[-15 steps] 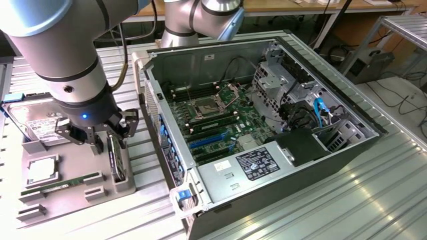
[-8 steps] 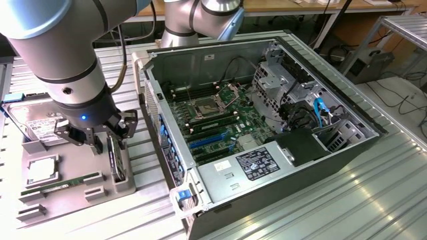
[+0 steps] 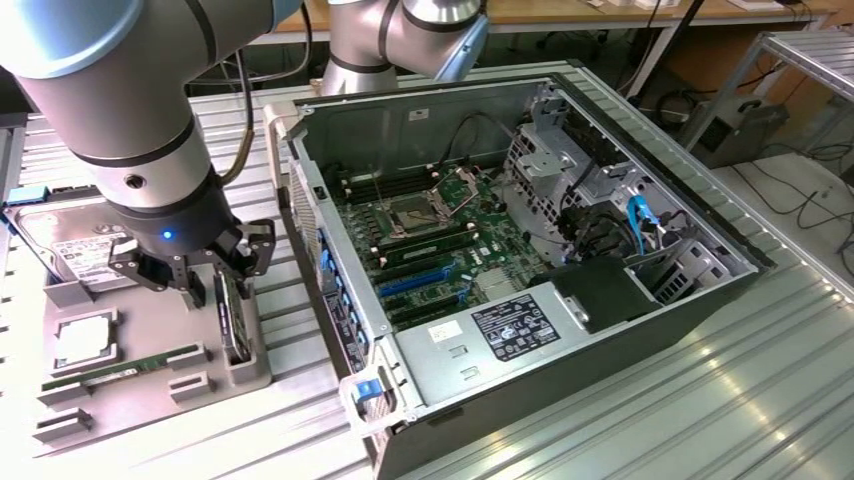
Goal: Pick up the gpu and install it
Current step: 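Pick up the gpu and move the gpu toward the slot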
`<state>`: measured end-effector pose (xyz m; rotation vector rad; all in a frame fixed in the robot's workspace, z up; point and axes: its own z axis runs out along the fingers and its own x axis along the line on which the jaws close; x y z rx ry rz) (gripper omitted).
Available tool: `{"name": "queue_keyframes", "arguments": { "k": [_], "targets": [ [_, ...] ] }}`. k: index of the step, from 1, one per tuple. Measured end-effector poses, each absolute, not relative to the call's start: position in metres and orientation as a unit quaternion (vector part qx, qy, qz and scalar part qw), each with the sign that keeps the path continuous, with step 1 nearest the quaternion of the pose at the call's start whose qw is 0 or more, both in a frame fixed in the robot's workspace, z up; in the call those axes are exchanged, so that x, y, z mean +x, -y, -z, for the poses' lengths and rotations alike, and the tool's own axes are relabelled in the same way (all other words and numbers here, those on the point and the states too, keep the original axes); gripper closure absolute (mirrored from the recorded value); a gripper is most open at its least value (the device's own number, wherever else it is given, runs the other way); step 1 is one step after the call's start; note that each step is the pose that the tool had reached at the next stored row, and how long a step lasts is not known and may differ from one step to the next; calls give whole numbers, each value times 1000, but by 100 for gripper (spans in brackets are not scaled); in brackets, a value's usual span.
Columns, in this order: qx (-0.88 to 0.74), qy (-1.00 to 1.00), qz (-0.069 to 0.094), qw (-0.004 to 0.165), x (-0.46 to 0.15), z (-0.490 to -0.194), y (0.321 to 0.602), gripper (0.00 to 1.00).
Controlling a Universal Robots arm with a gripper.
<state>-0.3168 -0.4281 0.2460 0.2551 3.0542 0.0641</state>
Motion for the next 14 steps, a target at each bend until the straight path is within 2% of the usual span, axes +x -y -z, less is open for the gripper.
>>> {"name": "queue_keyframes", "arguments": {
  "k": [7,8,9,10,13,14],
  "targets": [
    [83,-996,-21,38,-317,-246,428,52],
    [83,-996,-21,38,-317,-246,428,58],
    [83,-996,-21,38,-317,-246,428,58],
    [83,-996,-21,38,-317,-246,428,65],
    [83,-996,-21,38,-317,-246,428,67],
    [83,-996,-21,38,-317,-246,428,73]
  ]
}}
